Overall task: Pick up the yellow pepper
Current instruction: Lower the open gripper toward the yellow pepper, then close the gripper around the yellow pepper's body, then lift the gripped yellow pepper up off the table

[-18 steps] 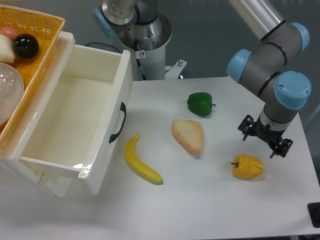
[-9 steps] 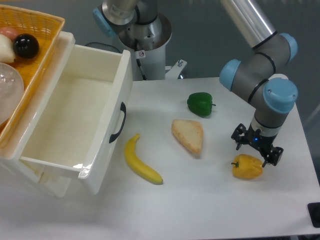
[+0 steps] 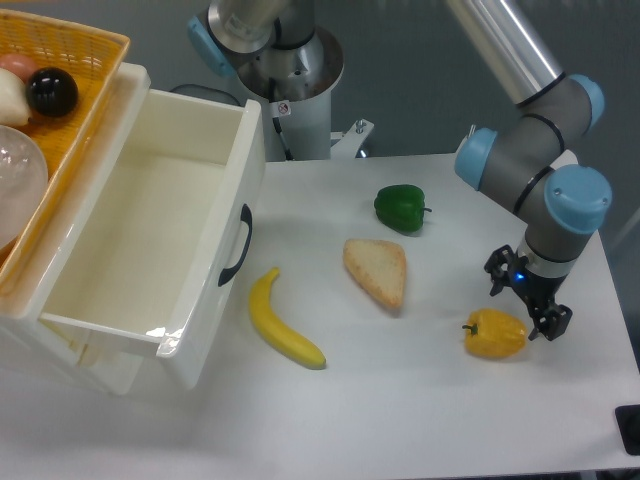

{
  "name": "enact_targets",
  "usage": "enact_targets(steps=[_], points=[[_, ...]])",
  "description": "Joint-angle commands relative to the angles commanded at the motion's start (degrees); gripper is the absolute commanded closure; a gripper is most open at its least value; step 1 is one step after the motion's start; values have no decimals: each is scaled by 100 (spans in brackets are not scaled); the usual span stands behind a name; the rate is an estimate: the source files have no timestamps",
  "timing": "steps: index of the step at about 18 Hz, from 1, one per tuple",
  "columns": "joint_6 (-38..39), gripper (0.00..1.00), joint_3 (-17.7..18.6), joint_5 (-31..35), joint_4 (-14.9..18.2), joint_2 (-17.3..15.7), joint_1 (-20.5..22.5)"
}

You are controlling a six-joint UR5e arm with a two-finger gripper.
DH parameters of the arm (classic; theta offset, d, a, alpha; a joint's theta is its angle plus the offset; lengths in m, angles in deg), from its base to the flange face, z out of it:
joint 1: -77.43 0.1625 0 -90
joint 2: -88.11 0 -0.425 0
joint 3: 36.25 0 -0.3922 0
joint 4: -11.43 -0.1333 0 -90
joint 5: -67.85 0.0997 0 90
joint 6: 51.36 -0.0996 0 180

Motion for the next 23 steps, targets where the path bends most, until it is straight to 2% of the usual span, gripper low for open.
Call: enact_targets(steps=[5, 8, 14, 23], points=[[-35, 0, 35, -9, 0, 18, -123], [-158, 0, 228, -9, -9, -35, -167], [-237, 0, 246, 0, 0, -35, -176], [202, 0, 246, -9, -18, 97, -334]])
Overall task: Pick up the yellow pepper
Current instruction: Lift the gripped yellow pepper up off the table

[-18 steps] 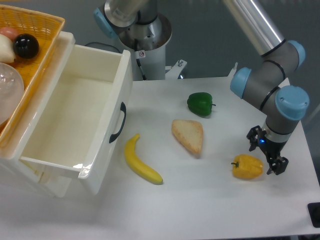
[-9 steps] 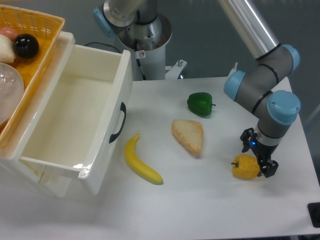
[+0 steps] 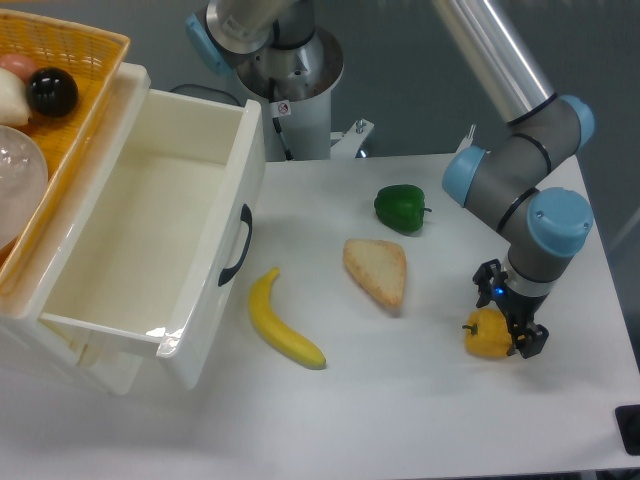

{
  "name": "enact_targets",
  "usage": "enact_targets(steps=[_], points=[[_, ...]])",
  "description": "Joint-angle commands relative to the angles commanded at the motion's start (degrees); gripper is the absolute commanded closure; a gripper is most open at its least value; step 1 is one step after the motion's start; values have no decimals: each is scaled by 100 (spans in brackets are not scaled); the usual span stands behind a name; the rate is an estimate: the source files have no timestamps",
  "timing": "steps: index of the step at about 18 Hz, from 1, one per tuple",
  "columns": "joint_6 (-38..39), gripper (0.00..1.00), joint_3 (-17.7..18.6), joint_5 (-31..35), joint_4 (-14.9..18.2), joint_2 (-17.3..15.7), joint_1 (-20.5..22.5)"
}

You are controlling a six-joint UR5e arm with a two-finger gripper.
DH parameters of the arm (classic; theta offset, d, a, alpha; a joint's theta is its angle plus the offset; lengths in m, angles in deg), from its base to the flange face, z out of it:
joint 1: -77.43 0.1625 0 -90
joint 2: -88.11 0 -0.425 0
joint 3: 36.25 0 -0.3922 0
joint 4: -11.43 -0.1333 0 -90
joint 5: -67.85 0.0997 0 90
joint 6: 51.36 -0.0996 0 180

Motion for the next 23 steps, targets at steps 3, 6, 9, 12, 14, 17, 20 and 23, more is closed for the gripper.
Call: enact_targets(steps=[3, 6, 9, 12, 14, 17, 20, 23], points=[[-219, 1, -53, 9, 0, 44, 17], [-816, 34, -62, 44, 17, 35, 70], [-861, 58, -70, 44, 26, 18, 97], [-547, 71, -44, 262, 35, -61, 88], [75, 71, -18, 307, 44, -219, 70], [982, 71, 78, 325, 70, -509, 9], [1432, 71, 184, 316, 464, -869, -9], [1651, 70, 272, 325, 800, -1107, -79]])
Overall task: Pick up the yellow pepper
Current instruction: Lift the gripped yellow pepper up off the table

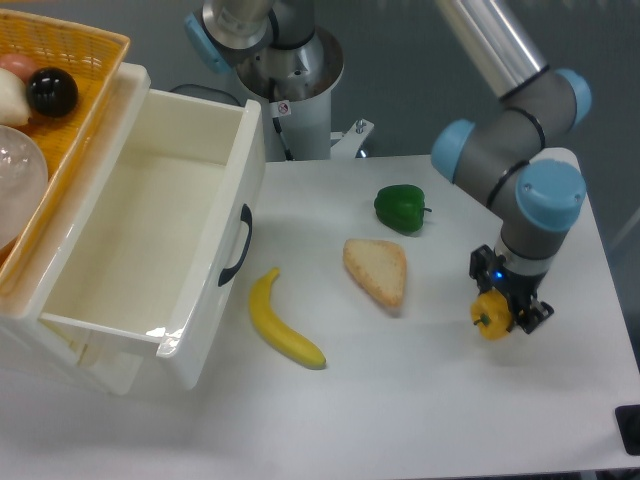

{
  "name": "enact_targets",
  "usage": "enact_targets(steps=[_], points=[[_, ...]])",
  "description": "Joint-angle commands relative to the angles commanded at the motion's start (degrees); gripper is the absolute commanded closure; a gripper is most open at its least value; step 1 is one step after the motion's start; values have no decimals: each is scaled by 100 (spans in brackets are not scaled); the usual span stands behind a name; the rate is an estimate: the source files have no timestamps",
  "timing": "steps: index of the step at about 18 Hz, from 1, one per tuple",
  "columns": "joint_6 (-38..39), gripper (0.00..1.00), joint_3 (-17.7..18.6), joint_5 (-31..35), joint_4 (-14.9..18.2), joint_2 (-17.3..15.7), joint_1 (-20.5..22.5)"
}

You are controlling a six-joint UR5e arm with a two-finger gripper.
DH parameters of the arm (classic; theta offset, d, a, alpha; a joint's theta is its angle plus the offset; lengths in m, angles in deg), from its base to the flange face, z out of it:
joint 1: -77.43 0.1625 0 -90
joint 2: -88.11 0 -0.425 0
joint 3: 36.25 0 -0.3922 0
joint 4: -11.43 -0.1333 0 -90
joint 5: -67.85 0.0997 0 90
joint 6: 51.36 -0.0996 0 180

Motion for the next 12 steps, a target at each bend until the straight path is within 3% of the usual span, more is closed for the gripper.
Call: enact_targets(steps=[4, 12], points=[[387, 70, -26, 9, 26, -185, -9], [396, 70, -193, 167, 193, -247, 0]])
